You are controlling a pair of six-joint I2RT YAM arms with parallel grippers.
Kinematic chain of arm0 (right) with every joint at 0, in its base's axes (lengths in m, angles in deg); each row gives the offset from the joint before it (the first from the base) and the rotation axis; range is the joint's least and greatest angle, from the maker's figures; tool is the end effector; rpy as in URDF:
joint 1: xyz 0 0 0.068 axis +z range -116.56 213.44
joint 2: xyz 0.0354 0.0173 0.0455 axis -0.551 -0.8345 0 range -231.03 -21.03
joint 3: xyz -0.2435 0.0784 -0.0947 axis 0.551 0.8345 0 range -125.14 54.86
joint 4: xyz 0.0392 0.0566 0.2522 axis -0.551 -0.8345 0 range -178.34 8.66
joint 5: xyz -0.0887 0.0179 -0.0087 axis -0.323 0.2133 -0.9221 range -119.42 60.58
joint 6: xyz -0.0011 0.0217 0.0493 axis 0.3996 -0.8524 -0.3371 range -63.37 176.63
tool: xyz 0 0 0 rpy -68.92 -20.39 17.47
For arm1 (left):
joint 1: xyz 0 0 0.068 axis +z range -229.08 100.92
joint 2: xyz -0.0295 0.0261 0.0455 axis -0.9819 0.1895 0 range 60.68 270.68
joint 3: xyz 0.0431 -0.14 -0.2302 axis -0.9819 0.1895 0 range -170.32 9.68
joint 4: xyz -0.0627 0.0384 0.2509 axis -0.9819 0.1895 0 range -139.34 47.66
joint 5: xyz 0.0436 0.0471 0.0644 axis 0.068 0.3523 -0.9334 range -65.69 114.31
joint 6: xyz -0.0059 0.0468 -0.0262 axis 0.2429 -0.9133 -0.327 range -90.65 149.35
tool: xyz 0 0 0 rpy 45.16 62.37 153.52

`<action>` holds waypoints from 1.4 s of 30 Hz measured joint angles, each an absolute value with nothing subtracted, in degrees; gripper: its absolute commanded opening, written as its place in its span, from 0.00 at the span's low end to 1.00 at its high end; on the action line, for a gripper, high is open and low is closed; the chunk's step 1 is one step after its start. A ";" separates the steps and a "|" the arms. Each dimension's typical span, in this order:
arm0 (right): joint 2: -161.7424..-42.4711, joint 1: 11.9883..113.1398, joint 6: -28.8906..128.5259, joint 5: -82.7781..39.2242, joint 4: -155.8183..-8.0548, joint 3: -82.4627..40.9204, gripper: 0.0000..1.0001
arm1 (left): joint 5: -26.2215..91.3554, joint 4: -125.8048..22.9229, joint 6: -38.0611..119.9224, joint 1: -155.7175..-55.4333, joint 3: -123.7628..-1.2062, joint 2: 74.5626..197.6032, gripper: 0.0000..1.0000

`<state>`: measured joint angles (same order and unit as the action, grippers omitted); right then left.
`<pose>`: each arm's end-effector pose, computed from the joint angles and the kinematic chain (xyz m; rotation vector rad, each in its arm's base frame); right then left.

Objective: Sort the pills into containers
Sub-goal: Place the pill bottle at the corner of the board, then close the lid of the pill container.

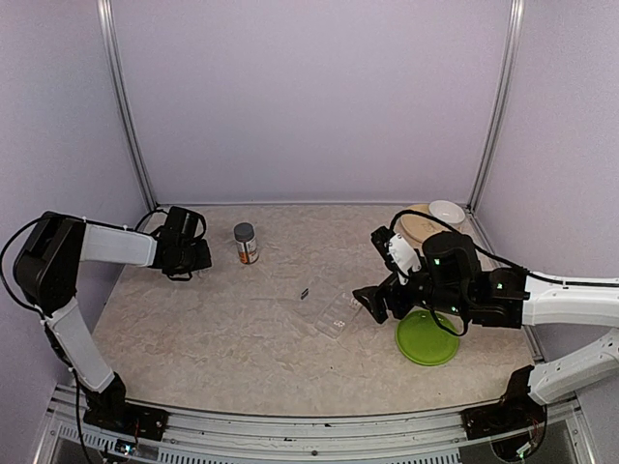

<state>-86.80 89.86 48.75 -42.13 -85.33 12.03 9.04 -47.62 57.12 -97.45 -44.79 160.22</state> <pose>0.1489 0.2103 0.2648 -0.7175 1.9332 0.4778 0.3384 -0.1025 0.1639 -0.3165 2.3304 -0.0749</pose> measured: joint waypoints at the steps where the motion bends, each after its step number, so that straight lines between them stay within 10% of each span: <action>1: -86.80 89.86 48.73 -42.13 -85.33 12.06 1.00 | 9.04 -47.60 57.16 -97.45 -44.79 160.22 0.51; 13: -86.83 88.31 48.36 -41.23 -85.33 12.08 1.00 | 9.89 -47.36 57.91 -97.45 -44.66 153.45 0.98; 42: -103.72 69.91 40.21 -17.47 -83.32 9.39 1.00 | 16.32 -53.00 64.29 -118.80 -36.86 148.60 0.99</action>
<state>-103.72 69.91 40.21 -17.47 -83.32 9.39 16.32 -53.00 64.29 -118.80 -36.86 148.60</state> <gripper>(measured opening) 0.999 0.988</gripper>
